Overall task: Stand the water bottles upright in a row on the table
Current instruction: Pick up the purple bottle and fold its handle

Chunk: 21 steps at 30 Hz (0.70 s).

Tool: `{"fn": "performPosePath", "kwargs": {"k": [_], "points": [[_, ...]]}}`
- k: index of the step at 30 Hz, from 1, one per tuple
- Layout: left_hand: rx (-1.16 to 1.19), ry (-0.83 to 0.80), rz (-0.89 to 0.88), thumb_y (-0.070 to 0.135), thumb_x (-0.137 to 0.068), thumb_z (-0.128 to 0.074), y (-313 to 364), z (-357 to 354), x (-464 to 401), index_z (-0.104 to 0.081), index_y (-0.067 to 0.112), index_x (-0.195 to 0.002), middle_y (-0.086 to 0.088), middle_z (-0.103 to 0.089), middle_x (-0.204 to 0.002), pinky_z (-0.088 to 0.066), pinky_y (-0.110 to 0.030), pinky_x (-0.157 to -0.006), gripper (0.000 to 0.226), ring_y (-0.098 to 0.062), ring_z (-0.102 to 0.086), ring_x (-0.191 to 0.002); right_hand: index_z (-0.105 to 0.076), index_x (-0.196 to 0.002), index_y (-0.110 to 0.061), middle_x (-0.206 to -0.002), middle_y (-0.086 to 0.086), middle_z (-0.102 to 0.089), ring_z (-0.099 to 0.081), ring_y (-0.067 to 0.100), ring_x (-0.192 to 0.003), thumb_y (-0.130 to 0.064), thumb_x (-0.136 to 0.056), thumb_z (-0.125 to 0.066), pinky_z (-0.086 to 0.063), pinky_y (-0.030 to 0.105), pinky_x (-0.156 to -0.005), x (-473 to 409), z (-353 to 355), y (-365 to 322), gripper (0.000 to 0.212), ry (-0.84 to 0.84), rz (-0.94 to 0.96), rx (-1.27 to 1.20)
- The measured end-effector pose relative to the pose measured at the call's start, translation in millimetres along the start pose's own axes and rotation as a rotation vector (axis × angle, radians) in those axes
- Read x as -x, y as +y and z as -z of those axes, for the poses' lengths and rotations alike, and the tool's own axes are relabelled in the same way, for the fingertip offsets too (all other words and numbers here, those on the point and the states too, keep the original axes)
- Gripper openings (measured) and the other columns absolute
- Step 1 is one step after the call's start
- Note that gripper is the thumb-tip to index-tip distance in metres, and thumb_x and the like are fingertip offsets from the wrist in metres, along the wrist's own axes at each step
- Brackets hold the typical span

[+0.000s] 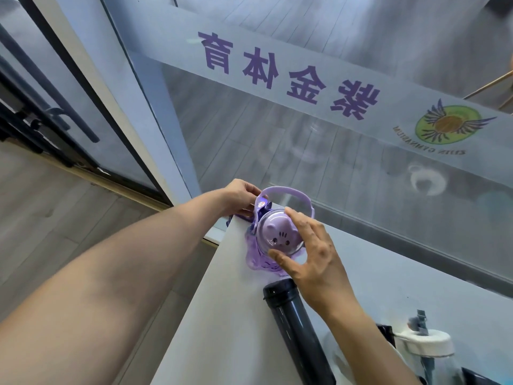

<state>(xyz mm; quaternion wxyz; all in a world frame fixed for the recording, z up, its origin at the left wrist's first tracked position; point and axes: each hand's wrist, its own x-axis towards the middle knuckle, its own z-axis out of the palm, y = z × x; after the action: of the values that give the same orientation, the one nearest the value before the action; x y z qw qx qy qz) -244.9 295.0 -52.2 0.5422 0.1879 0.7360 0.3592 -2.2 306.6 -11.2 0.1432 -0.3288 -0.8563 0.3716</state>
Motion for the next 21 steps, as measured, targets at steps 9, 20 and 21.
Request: {"fn": "performPosePath", "kwargs": {"k": [9,20,21], "points": [[0.311,0.168,0.006,0.020,-0.093,-0.044,4,6,18,-0.071,0.011,-0.089,-0.004,-0.068,-0.084,-0.044,-0.032,-0.074,0.028,-0.024,-0.054,-0.079,-0.038,-0.151,-0.039,-0.138,-0.012,-0.047,-0.044,0.012,-0.129,-0.047,-0.082,-0.077,-0.041,0.029,-0.107,-23,-8,-4,0.080,0.016,-0.020,0.028],[0.063,0.185,-0.357,0.023,-0.101,-0.044,-30,-16,62,-0.057,0.017,-0.130,0.000,-0.062,-0.127,-0.042,-0.030,-0.098,0.032,-0.013,-0.057,-0.111,-0.038,-0.153,-0.030,-0.141,-0.003,-0.050,-0.046,0.019,-0.127,-0.046,-0.083,-0.076,-0.039,0.026,-0.103,-31,-22,-8,0.081,0.123,-0.041,0.107],[0.035,0.200,-0.348,0.021,-0.102,-0.044,-29,-17,66,-0.058,0.019,-0.127,0.001,-0.061,-0.126,-0.042,-0.030,-0.098,0.029,-0.014,-0.055,-0.114,-0.037,-0.153,-0.030,-0.142,-0.003,-0.049,-0.046,0.020,-0.127,-0.047,-0.083,-0.075,-0.039,0.026,-0.103,-31,-23,-9,0.081,0.122,-0.046,0.110]]}}
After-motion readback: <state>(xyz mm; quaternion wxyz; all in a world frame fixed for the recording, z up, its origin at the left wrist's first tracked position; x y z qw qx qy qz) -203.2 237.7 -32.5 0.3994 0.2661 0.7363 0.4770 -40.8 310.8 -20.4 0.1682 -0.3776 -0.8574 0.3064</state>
